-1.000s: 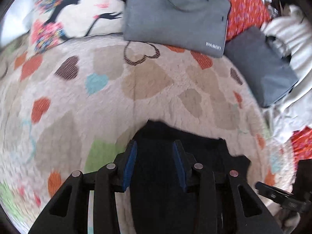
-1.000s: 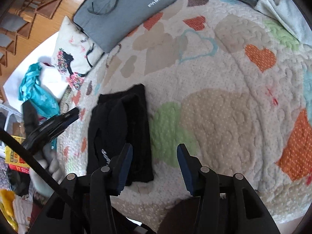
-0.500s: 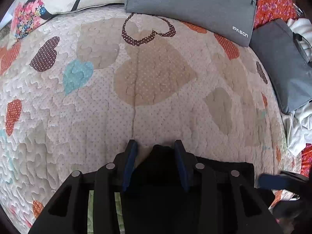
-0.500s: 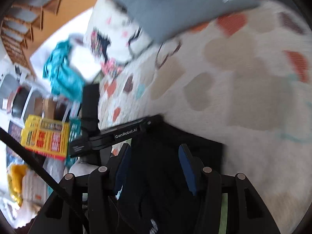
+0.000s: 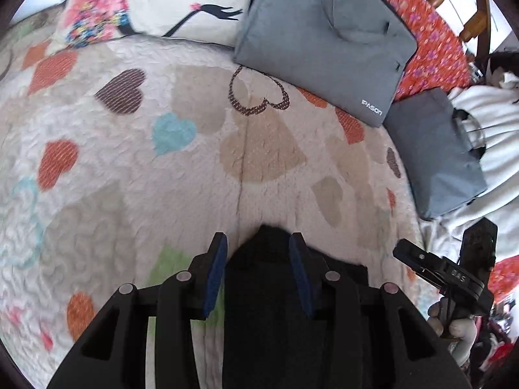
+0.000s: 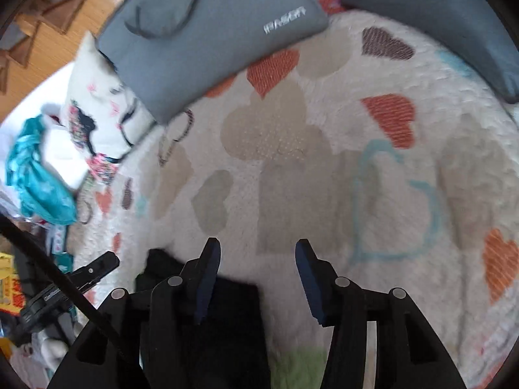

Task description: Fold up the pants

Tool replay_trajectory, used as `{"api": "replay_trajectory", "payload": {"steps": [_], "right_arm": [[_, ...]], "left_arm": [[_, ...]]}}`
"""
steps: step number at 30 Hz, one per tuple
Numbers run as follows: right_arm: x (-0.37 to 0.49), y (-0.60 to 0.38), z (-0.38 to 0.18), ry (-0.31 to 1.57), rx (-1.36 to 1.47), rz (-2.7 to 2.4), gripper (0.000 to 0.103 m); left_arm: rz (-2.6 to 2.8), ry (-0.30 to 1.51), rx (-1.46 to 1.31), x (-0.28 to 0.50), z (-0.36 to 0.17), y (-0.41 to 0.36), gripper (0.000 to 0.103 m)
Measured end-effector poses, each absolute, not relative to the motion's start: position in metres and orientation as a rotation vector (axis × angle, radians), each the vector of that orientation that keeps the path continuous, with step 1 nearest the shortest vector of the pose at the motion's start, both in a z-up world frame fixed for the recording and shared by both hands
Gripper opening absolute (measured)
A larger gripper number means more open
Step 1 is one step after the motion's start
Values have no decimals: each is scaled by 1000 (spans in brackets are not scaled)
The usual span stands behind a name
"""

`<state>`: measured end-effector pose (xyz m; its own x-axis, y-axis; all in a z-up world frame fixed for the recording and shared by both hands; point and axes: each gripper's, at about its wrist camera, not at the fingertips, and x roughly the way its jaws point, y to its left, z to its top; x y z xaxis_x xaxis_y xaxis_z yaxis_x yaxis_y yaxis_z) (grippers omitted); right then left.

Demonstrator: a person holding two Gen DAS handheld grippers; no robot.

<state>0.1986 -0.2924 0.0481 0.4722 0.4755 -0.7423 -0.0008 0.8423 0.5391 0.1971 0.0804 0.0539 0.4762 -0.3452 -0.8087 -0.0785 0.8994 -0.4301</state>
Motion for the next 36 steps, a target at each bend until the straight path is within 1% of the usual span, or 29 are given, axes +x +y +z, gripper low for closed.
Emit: {"api": "replay_trajectory", "payload": {"steps": [4, 7, 11, 13, 14, 15, 17, 20, 23, 24, 27, 29, 31, 33, 34, 35, 36], "right_arm": [[145, -283, 56, 1058, 555, 477, 54], [101, -269, 60, 1061, 583, 618, 56], [75, -254, 39, 1104, 593, 663, 56], [75, -255, 22, 1126, 534, 527, 55], [75, -258, 20, 1117, 521, 493, 54], [75, -261, 20, 1103, 493, 427, 54], [76, -263, 24, 1115, 428, 317, 58], [74, -269, 45, 1056, 511, 375, 58], [83, -258, 79, 959, 525, 488, 58], [90, -253, 84, 961, 547, 530, 58], [117, -225, 75, 1037, 675, 726, 58], [138, -199, 54, 1122, 658, 758, 58], [156, -188, 31, 1173, 614, 671, 57], [175, -193, 14, 1172, 553, 546, 37], [181, -197, 12, 1158, 533, 509, 19], [185, -200, 12, 1139, 513, 477, 11], [188, -205, 13, 1117, 497, 445, 11]], "left_arm": [[-174, 1077, -477, 150, 51, 75, 38], [-146, 1043, -419, 99, 50, 57, 38], [-133, 1021, -399, 57, 37, 42, 38], [-126, 1053, -363, 52, 23, 35, 39], [-125, 1084, -348, 52, 12, 32, 42], [-119, 1092, -351, 50, 6, 31, 43], [-107, 1075, -356, 48, 5, 34, 45], [-115, 1077, -380, 48, 5, 37, 45], [-108, 1070, -390, 47, 4, 37, 46], [-105, 1069, -393, 46, 3, 37, 46], [-99, 1063, -397, 43, 3, 35, 46], [-96, 1064, -401, 43, 3, 34, 46], [-95, 1065, -398, 43, 3, 34, 46], [-100, 1060, -392, 43, 4, 33, 47], [-100, 1061, -384, 44, 4, 32, 48], [-101, 1059, -375, 44, 4, 30, 48], [-101, 1060, -369, 45, 4, 29, 48]]}}
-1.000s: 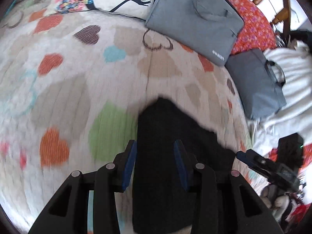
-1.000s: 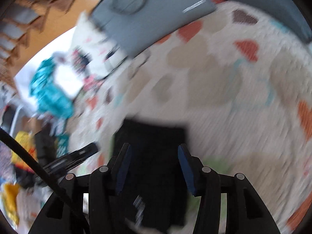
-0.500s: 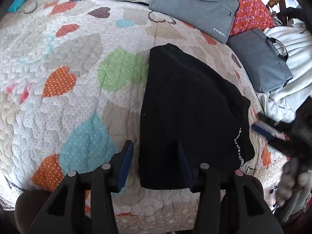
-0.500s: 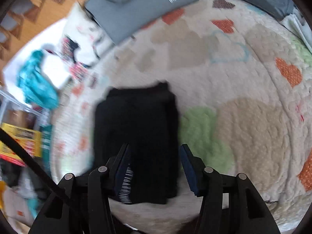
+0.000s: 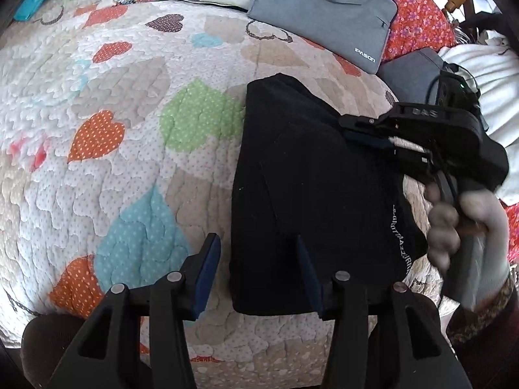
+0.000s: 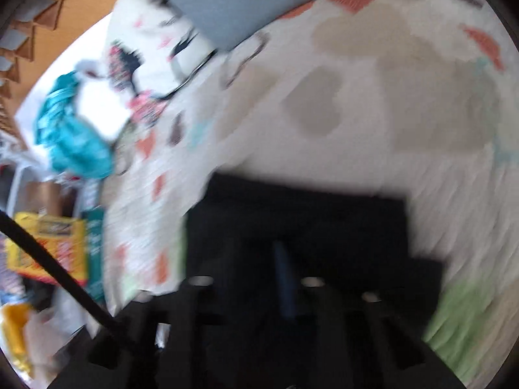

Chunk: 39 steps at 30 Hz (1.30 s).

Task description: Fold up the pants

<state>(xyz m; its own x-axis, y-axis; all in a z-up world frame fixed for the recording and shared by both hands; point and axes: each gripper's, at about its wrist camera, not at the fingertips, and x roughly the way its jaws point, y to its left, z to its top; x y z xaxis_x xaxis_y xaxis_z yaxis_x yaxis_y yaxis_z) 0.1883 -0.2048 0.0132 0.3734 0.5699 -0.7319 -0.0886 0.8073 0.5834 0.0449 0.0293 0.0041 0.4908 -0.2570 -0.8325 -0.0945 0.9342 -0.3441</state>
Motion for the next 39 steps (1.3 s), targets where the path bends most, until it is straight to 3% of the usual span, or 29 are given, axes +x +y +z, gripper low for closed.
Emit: {"api": "replay_trajectory", "payload": {"steps": [3, 5, 6, 10, 15, 20, 25, 28, 33, 37, 39], "right_arm": [[185, -221, 22, 1094, 483, 374, 19], [176, -235, 33, 1074, 480, 349, 46], [169, -243, 41, 1055, 489, 345, 49], [128, -268, 59, 1006, 598, 432, 50], [80, -268, 33, 1079, 639, 512, 55], [76, -290, 2, 1162, 563, 259, 53], [61, -283, 57, 976, 487, 265, 54], [54, -268, 67, 930, 605, 481, 54], [57, -245, 10, 1111, 751, 563, 54], [50, -262, -14, 1131, 838, 532, 27], [47, -266, -8, 1127, 798, 516, 23]], "left_arm": [[-102, 1063, -367, 46, 2, 30, 50], [-97, 1066, -384, 46, 0, 33, 55], [-97, 1067, -395, 46, -1, 35, 56], [-98, 1065, -411, 46, -3, 37, 57], [-87, 1062, -394, 46, -1, 34, 57], [-74, 1074, -367, 46, 2, 32, 61], [-98, 1022, -464, 38, 34, 49, 60], [-121, 972, -460, 31, 54, 47, 60], [-182, 1041, -390, 27, 31, 13, 60], [-129, 1043, -189, 13, 12, -14, 60], [-147, 1059, -183, 10, 9, -14, 60]]}}
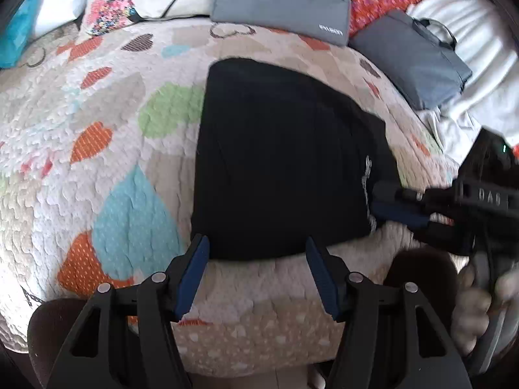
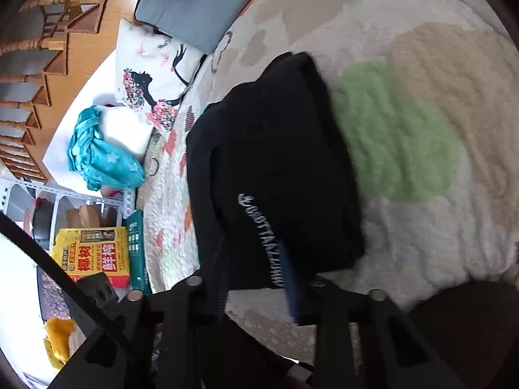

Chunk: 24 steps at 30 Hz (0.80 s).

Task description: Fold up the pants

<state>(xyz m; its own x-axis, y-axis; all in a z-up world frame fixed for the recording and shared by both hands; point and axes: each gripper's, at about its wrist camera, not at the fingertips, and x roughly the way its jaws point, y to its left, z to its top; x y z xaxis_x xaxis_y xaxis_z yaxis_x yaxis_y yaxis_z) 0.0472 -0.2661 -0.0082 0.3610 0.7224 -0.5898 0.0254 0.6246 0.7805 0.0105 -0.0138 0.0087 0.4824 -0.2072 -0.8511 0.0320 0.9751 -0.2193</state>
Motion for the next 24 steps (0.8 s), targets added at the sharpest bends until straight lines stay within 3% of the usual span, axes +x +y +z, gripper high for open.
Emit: {"api": "replay_trajectory", "payload": {"steps": [3, 7, 10, 16, 21, 24], "right_arm": [[47, -264, 6, 1116, 716, 496, 25], [42, -253, 20, 1076, 647, 504, 44], [44, -246, 31, 1049, 614, 508, 50], [67, -235, 52, 984, 580, 532, 50], [115, -231, 30, 1038, 587, 508, 52], [146, -256, 17, 1031, 710, 460, 47]], "left_arm": [[-213, 1105, -352, 5, 12, 5, 58], [-215, 991, -418, 0, 41, 23, 58], [-194, 987, -413, 11, 41, 27, 58], [-160, 1189, -408, 20, -22, 13, 58], [-165, 1175, -375, 19, -12, 6, 59], [-163, 1170, -386, 13, -8, 10, 59]]}}
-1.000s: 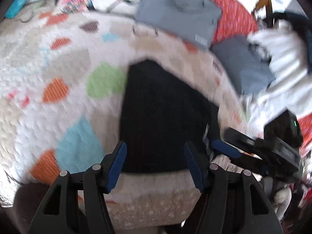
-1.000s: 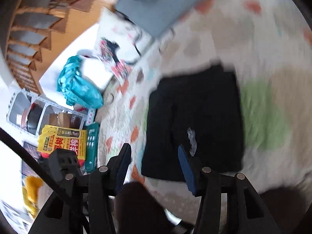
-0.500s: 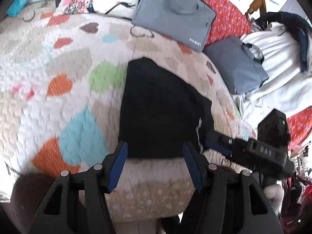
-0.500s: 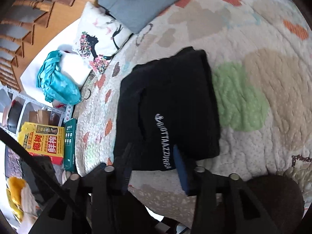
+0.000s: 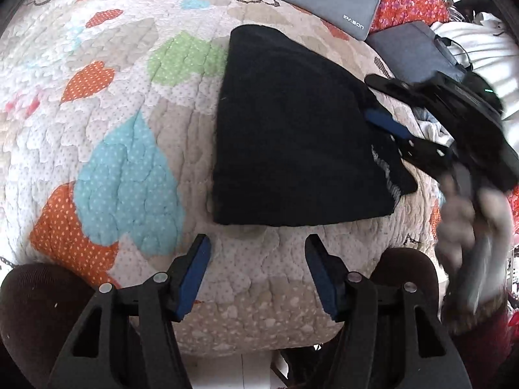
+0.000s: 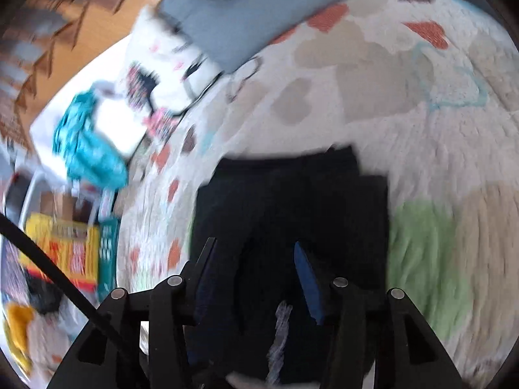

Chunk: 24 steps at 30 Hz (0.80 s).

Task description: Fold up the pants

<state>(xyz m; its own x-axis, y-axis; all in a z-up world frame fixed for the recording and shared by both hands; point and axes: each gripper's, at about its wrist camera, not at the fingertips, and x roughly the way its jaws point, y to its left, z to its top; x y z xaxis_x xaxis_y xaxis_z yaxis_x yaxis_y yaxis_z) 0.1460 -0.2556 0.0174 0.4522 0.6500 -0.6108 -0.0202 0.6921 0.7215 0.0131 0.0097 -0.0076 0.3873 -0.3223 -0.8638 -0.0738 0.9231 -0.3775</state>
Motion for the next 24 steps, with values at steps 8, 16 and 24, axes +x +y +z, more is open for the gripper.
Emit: {"api": "replay_trajectory", "payload": {"steps": [8, 16, 24], "right_arm": [[136, -314, 40, 975, 764, 314, 61], [92, -322, 3, 1050, 910, 359, 73], [96, -304, -28, 1062, 1071, 452, 83]], "left_arm": [[-168, 1096, -423, -2, 18, 26, 59], [-124, 1051, -442, -2, 32, 41, 59], [-89, 1067, -486, 27, 29, 55, 60]]}}
